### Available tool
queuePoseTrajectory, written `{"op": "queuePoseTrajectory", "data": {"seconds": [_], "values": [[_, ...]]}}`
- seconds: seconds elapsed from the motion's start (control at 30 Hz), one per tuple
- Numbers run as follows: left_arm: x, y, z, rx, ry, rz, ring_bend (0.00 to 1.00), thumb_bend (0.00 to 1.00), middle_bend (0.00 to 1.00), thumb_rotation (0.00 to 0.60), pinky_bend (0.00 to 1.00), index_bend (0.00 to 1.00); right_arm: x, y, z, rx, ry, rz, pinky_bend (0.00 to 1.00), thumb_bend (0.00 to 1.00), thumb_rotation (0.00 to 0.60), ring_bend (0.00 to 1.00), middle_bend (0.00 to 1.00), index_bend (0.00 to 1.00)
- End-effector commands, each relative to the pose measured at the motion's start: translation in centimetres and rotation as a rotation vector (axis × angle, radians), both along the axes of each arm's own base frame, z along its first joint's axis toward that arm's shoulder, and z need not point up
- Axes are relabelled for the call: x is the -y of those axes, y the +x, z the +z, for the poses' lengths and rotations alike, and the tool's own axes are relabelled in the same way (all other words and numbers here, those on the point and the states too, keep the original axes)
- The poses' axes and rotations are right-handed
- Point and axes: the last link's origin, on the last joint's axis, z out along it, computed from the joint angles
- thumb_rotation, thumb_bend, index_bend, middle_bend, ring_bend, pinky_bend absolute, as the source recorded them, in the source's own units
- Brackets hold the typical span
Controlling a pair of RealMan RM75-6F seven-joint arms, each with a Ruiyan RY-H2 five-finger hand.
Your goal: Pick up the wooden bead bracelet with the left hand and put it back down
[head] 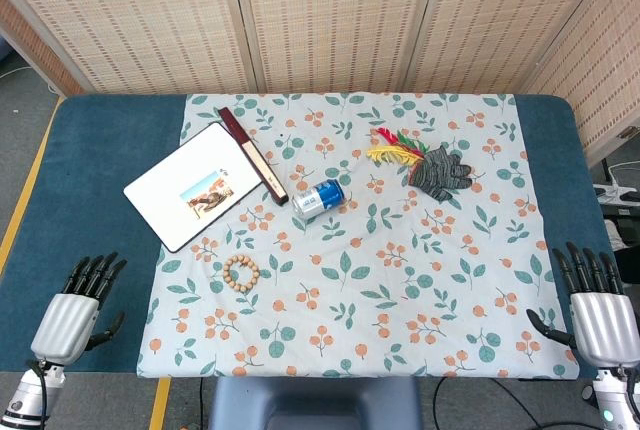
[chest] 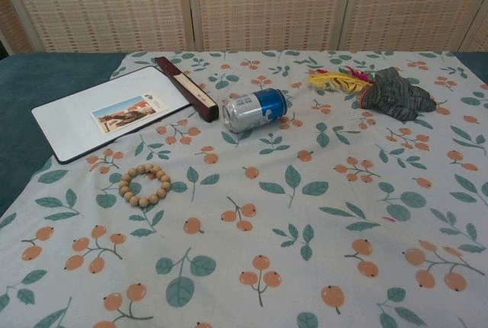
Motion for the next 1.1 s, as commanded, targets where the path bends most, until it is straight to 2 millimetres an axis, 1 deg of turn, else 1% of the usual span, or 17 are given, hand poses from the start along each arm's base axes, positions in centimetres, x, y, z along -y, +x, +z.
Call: {"op": "queuePoseTrajectory", "data": {"seconds": [0.03,0.1,0.17,0.23,0.27,0.3,0.33,0.4,0.47,0.57,0.63,0.73,0.87,0.97,1.1], "values": [[0.3,0.3,-0.1,0.018,-0.01,-0.014,0.0,0.41,0.0,0.6,0.0,0.0,-0.1,0.2,0.2,0.011,-0.009,0.009,0.0,0.18,0.329,0.0,0.0,0.0],[0.5,1.0,-0.7,0.049,-0.044,-0.036,0.0,0.41,0.01,0.6,0.0,0.0,0.0,0.2,0.3,0.013,-0.011,0.007,0.0,0.18,0.329,0.0,0.0,0.0],[0.2,2.2,-1.9,0.08,-0.083,-0.082,0.0,0.42,0.03,0.6,0.0,0.0,0.0,0.1,0.3,0.018,-0.013,0.001,0.0,0.18,0.329,0.0,0.0,0.0],[-0.5,3.2,-3.3,0.085,-0.111,-0.131,0.0,0.43,0.08,0.6,0.0,0.02,0.0,0.1,0.4,0.025,-0.012,0.002,0.0,0.18,0.329,0.0,0.0,0.0],[-1.2,3.7,-4.3,0.069,-0.129,-0.15,0.0,0.43,0.12,0.6,0.0,0.04,0.0,0.1,0.4,0.027,-0.008,0.0,0.0,0.18,0.329,0.0,0.0,0.0],[-1.8,4.0,-5.0,0.058,-0.138,-0.164,0.0,0.44,0.15,0.6,0.0,0.07,0.0,0.1,0.4,0.029,-0.006,-0.002,0.0,0.18,0.329,0.0,0.0,0.0],[-2.9,4.5,-6.3,0.043,-0.161,-0.172,0.0,0.44,0.19,0.6,0.0,0.12,0.0,0.1,0.3,0.032,-0.002,-0.006,0.0,0.18,0.329,0.0,0.0,0.0],[-4.1,4.9,-7.7,0.031,-0.185,-0.165,0.01,0.44,0.21,0.6,0.0,0.17,0.0,0.0,0.2,0.035,0.007,-0.014,0.0,0.18,0.328,0.0,0.0,0.0],[-5.2,5.4,-9.1,0.005,-0.204,-0.153,0.01,0.44,0.21,0.6,0.0,0.18,0.0,-0.1,0.2,0.034,0.012,-0.018,0.0,0.18,0.327,0.0,0.0,0.0],[-6.1,6.4,-10.6,-0.009,-0.203,-0.158,0.01,0.44,0.21,0.6,0.0,0.18,0.0,-0.1,0.2,0.042,0.018,-0.025,0.0,0.18,0.328,0.0,0.0,0.0],[-6.5,6.8,-11.3,-0.019,-0.211,-0.154,0.01,0.44,0.22,0.6,0.0,0.2,0.0,-0.2,0.1,0.045,0.026,-0.03,0.0,0.18,0.328,0.0,0.0,0.0],[-7.1,6.8,-12.5,-0.063,-0.229,-0.143,0.01,0.44,0.24,0.6,0.0,0.27,0.0,-0.2,0.0,0.046,0.037,-0.038,0.0,0.18,0.329,0.0,0.0,0.0],[-7.0,7.0,-13.9,-0.127,-0.252,-0.164,0.02,0.45,0.27,0.6,0.0,0.28,0.1,-0.3,0.0,0.052,0.046,-0.043,0.0,0.18,0.327,0.0,0.0,0.0],[-6.9,7.3,-14.5,-0.174,-0.244,-0.203,0.03,0.44,0.3,0.6,0.0,0.3,0.2,-0.4,-0.2,0.054,0.054,-0.048,0.0,0.18,0.327,0.0,0.0,0.0],[-7.1,7.6,-15.1,-0.186,-0.235,-0.213,0.03,0.44,0.3,0.6,0.0,0.3,0.2,-0.3,-0.3,0.055,0.063,-0.051,0.0,0.18,0.328,0.0,0.0,0.0]]}}
